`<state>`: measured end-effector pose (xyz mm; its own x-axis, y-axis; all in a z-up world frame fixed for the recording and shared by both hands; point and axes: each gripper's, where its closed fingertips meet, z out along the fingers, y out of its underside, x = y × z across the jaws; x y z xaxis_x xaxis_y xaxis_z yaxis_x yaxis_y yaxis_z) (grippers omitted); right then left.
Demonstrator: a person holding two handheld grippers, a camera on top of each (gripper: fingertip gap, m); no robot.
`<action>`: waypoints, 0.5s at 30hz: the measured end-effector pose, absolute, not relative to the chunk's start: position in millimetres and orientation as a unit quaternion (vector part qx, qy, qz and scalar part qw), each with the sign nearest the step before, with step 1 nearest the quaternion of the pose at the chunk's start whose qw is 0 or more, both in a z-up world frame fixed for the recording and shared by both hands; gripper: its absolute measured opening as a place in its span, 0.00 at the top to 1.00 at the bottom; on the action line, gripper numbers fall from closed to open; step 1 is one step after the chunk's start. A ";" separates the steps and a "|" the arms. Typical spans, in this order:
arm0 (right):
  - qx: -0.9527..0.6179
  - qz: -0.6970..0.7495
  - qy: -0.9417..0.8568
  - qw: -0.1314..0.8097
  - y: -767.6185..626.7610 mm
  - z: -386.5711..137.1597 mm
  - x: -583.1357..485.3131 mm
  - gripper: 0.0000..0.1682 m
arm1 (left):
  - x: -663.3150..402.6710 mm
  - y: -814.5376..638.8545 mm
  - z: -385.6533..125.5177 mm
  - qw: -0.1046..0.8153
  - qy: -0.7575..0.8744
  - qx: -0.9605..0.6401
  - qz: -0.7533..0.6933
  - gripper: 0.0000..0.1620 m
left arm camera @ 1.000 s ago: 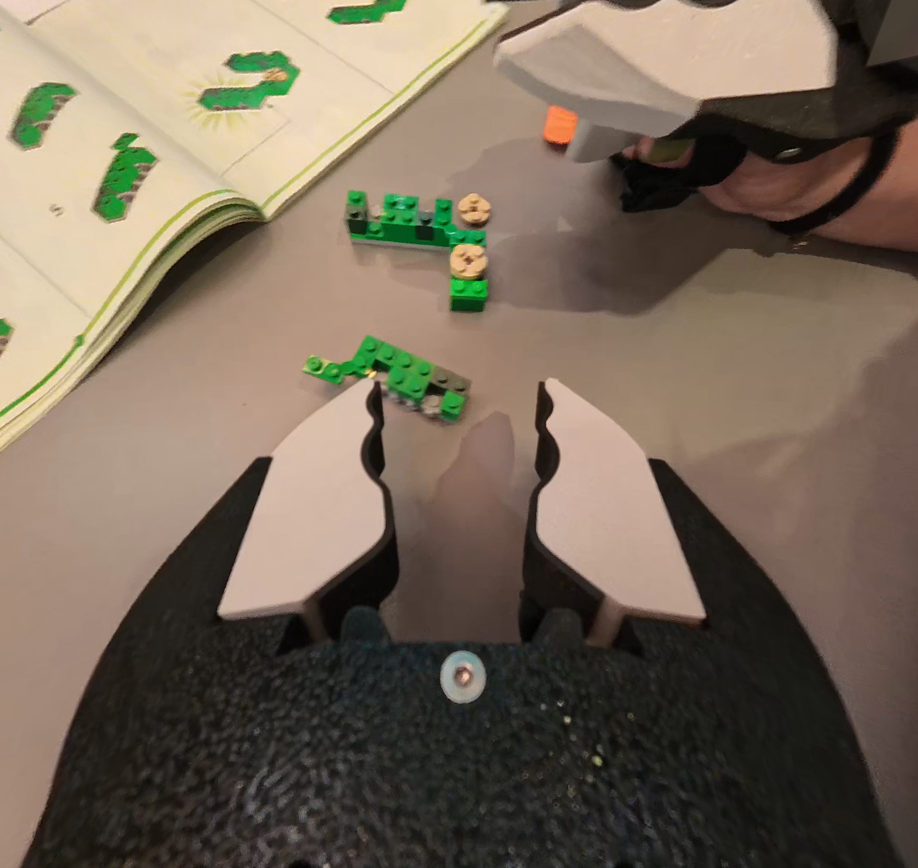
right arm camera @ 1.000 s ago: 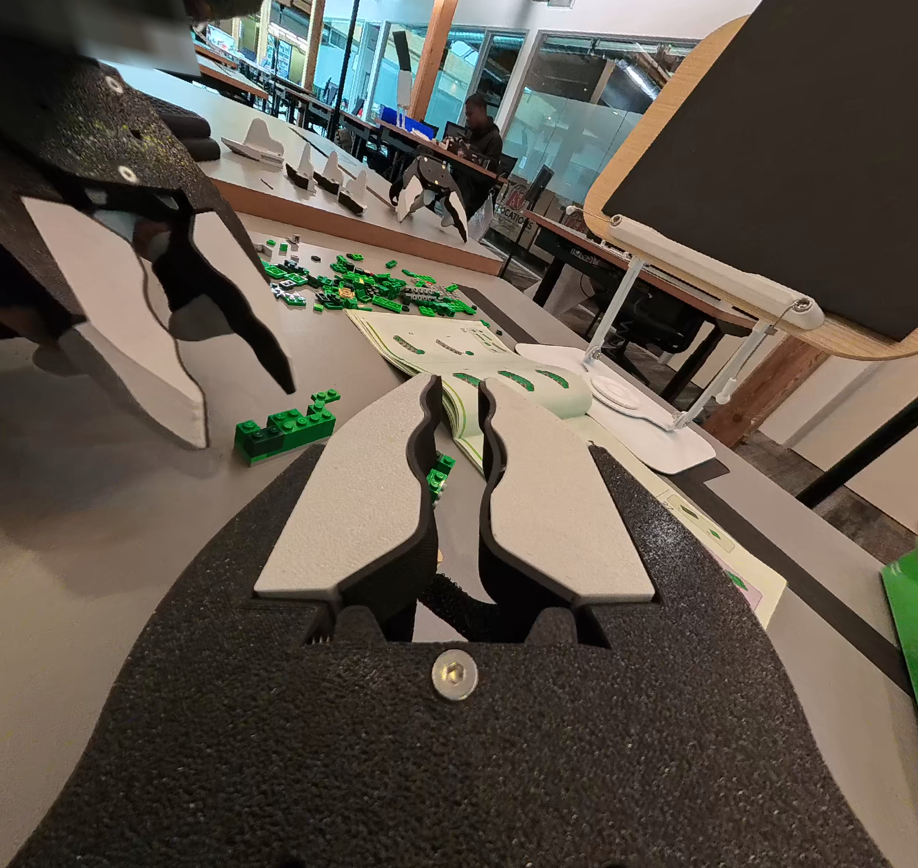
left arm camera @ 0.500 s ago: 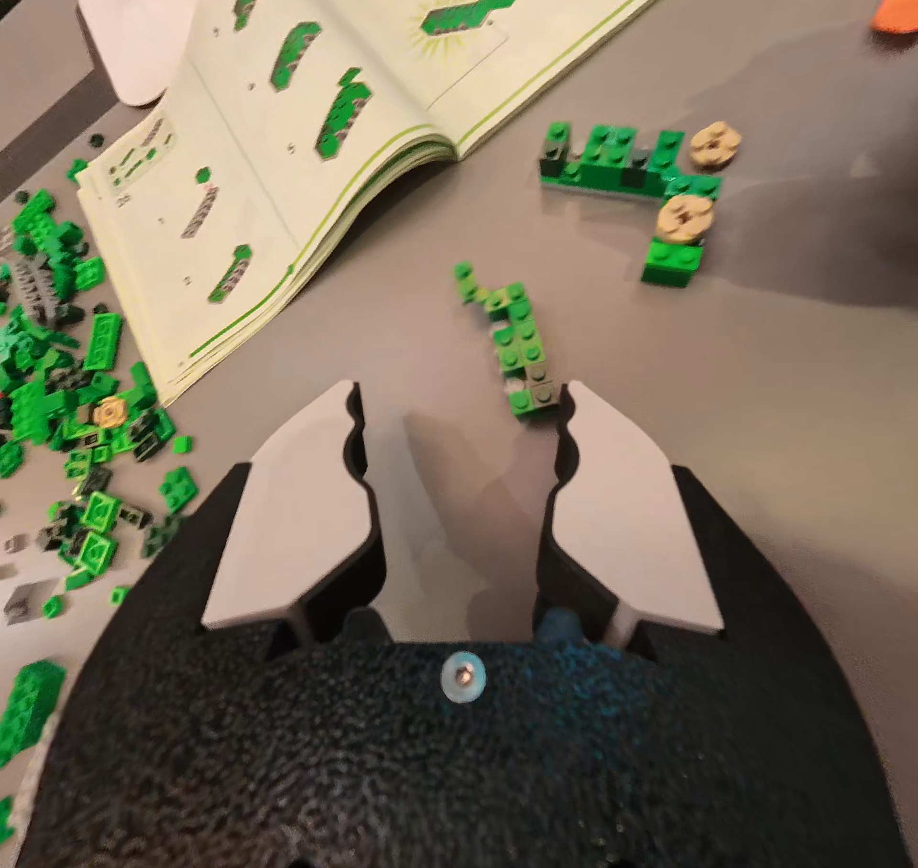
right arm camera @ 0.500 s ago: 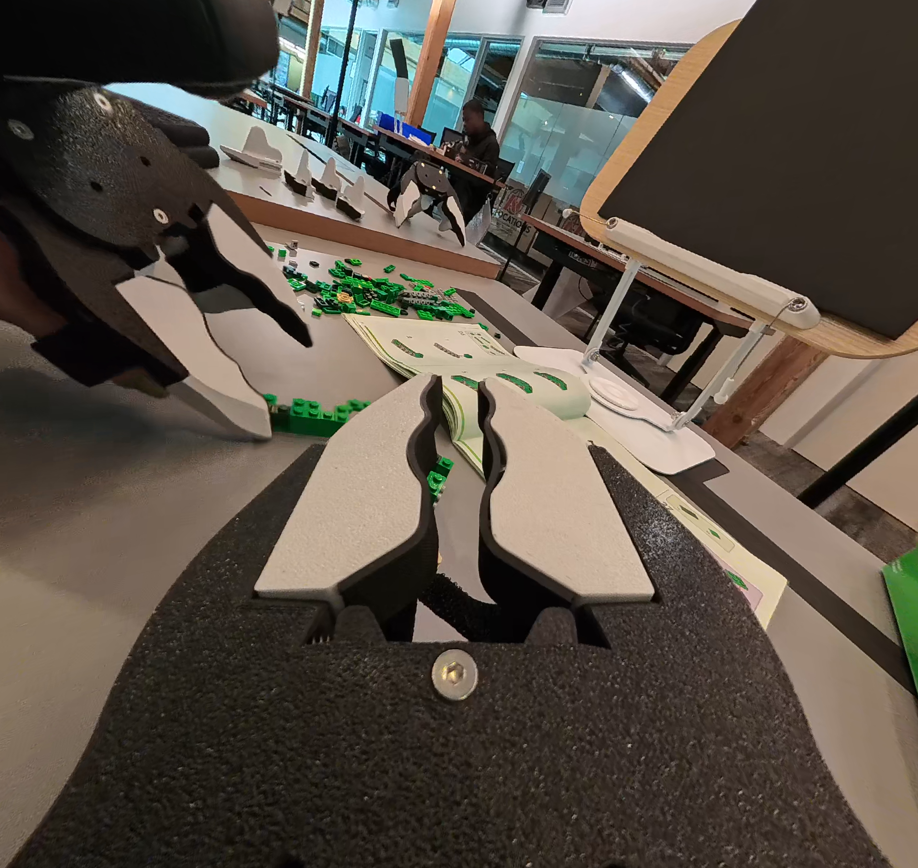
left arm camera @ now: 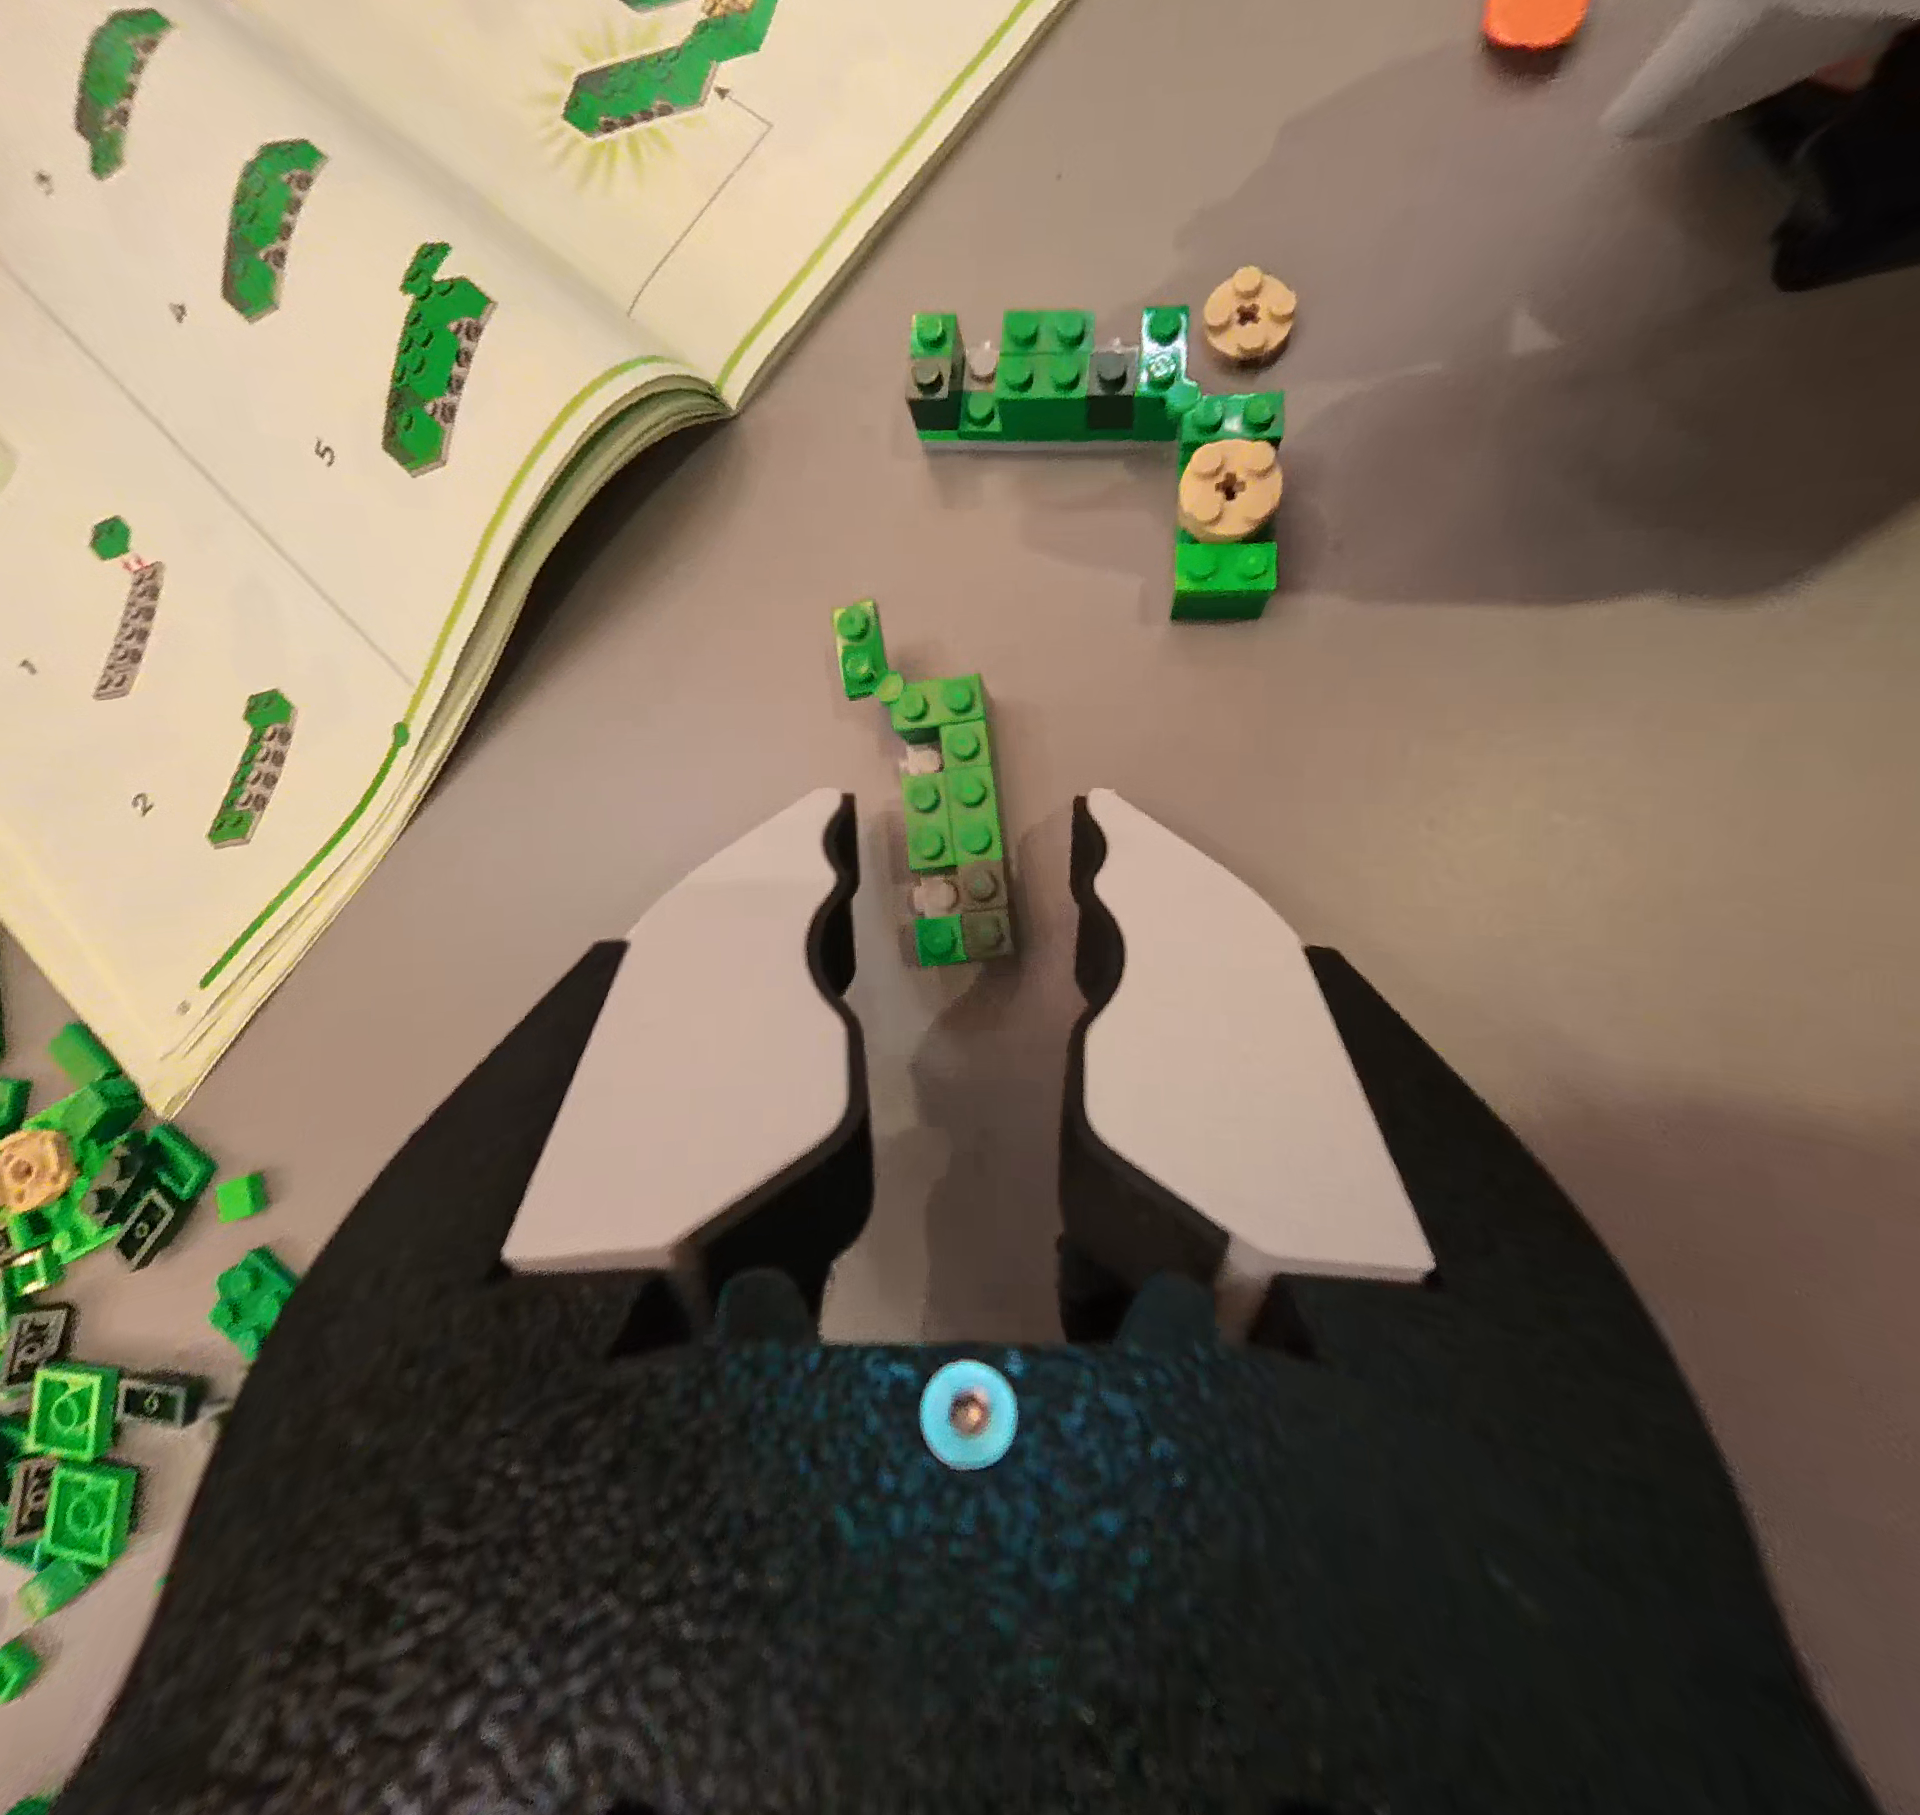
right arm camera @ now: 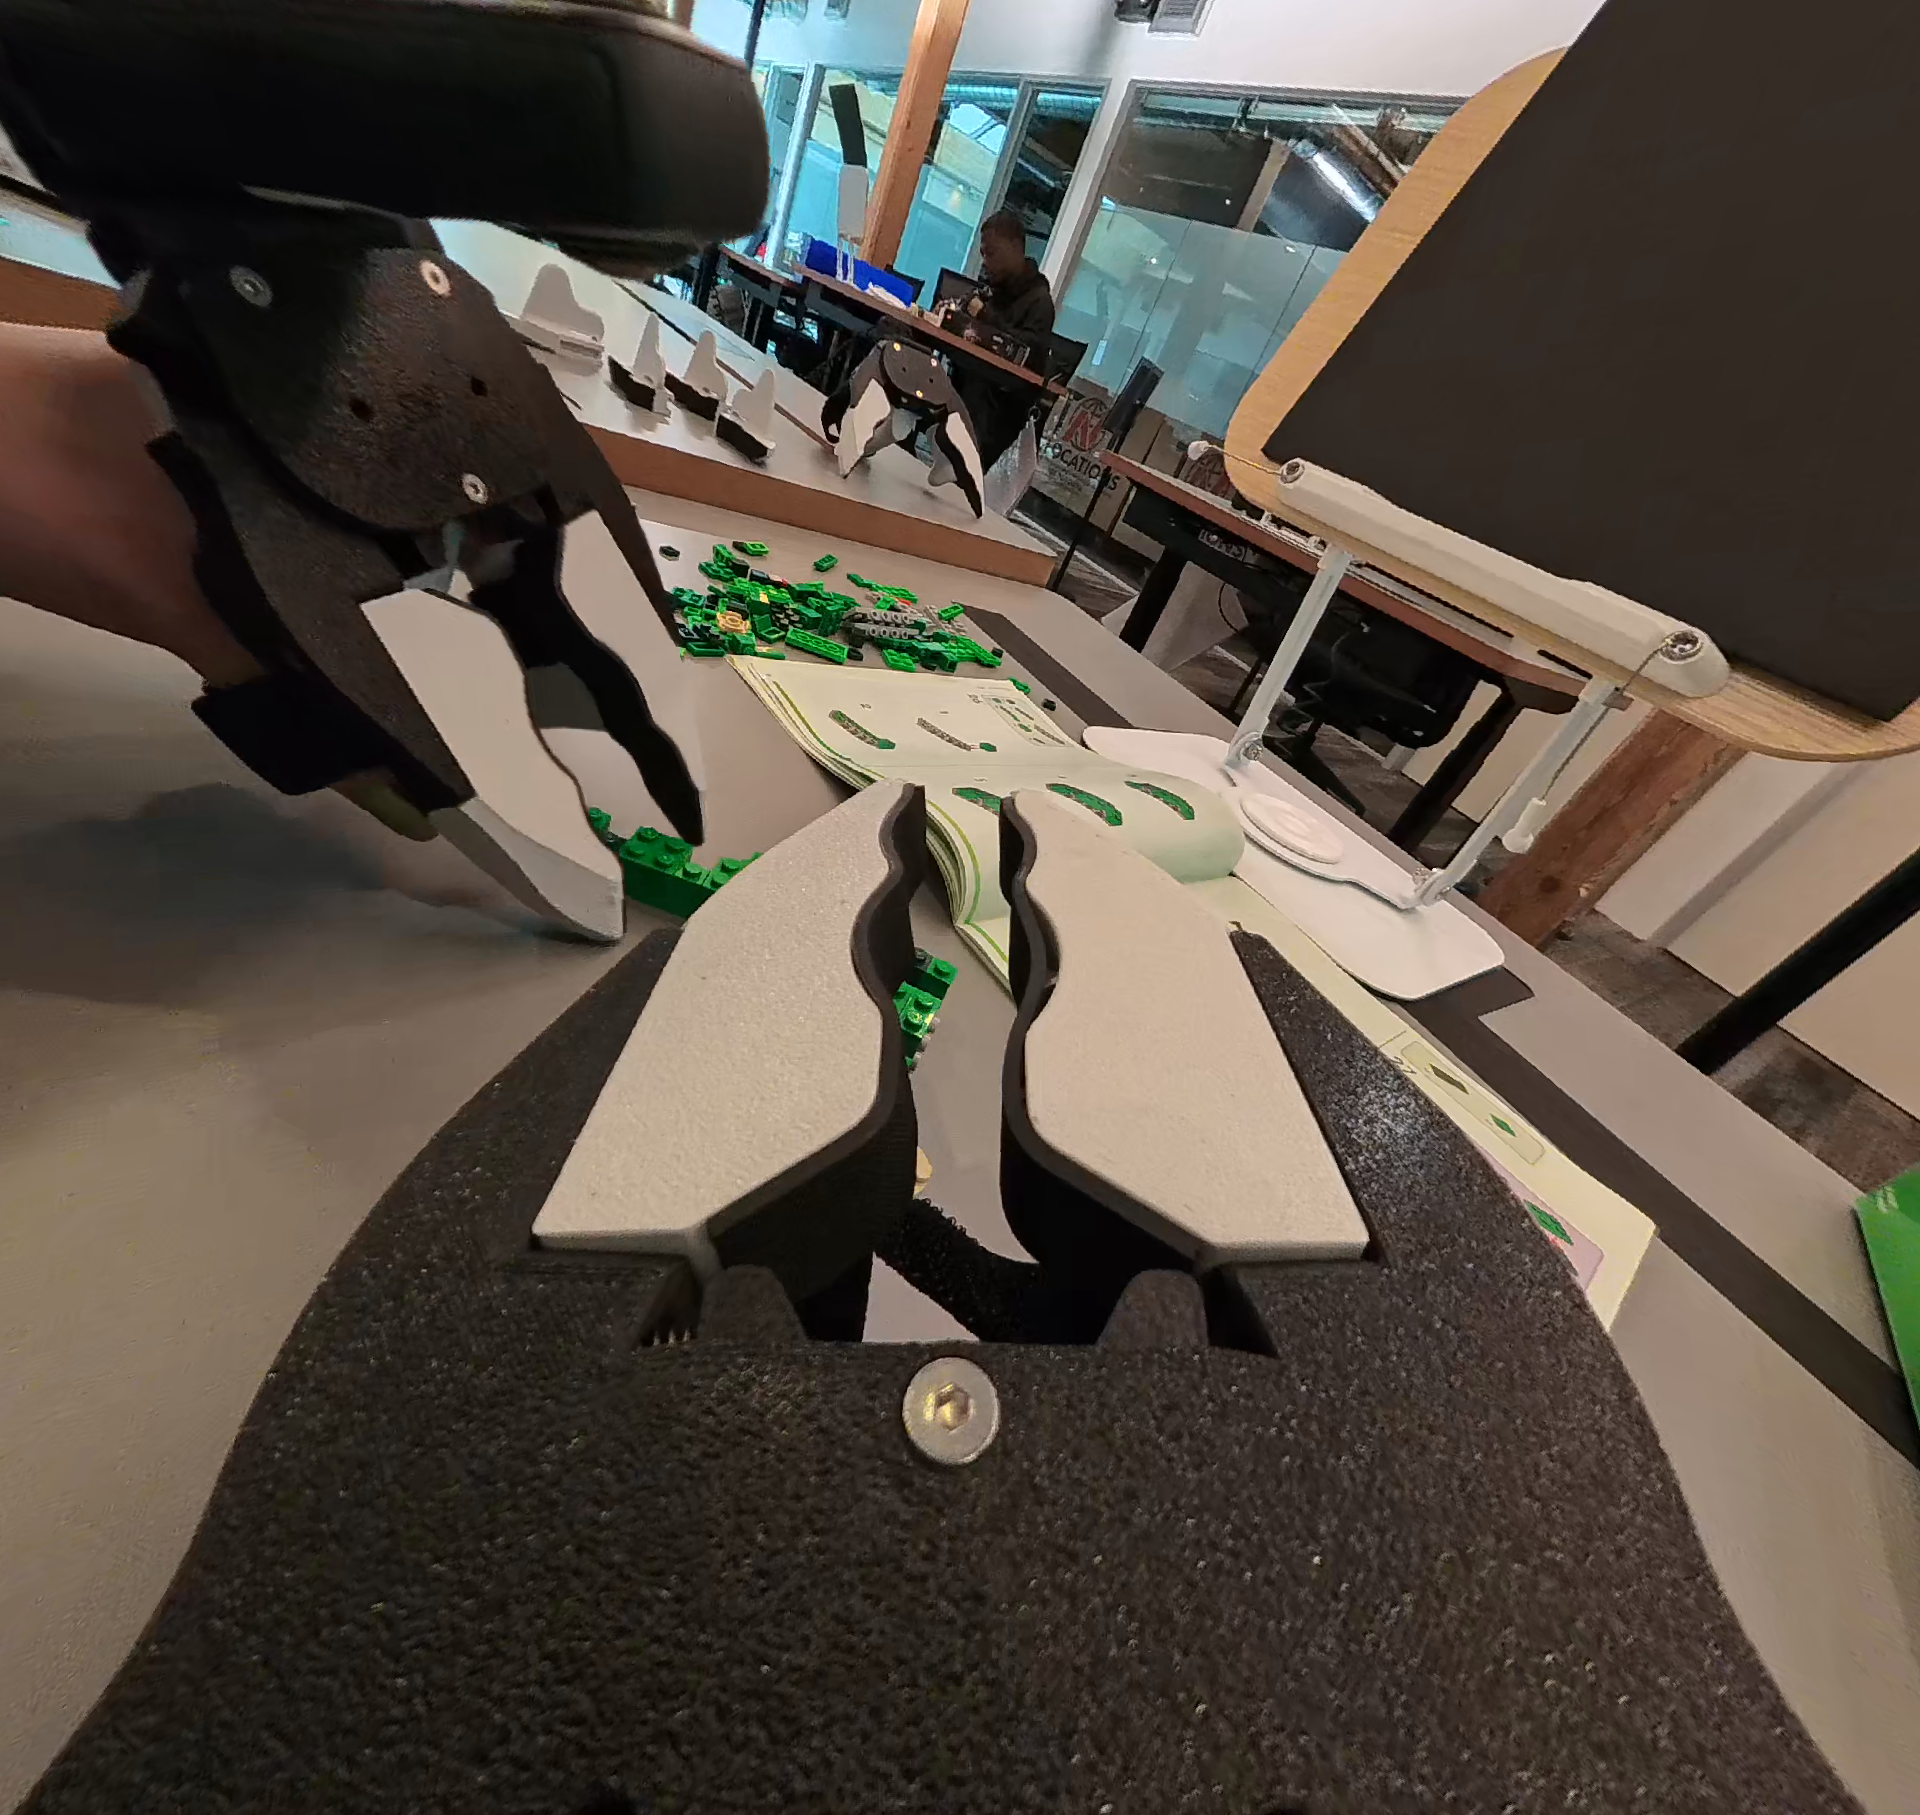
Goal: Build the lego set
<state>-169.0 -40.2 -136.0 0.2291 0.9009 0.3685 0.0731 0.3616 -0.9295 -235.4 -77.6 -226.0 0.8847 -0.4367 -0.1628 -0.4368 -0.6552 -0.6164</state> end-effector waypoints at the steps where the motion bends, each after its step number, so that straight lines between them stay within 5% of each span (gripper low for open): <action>1: -0.461 0.326 -0.529 0.634 -40.4 -136.0 -169.0 0.93 | -234.5 -77.5 -226.4 0.338 0.241 -0.910 -0.004 0.78; 6: -0.460 0.325 -0.531 0.633 -41.0 -136.6 -169.5 0.92 | -228.7 -80.1 -228.4 0.335 0.243 -0.910 -0.034 0.89; 15: -0.461 0.326 -0.530 0.632 -40.7 -136.4 -169.3 0.92 | -234.2 -77.6 -225.0 0.359 0.348 -0.864 -0.058 0.90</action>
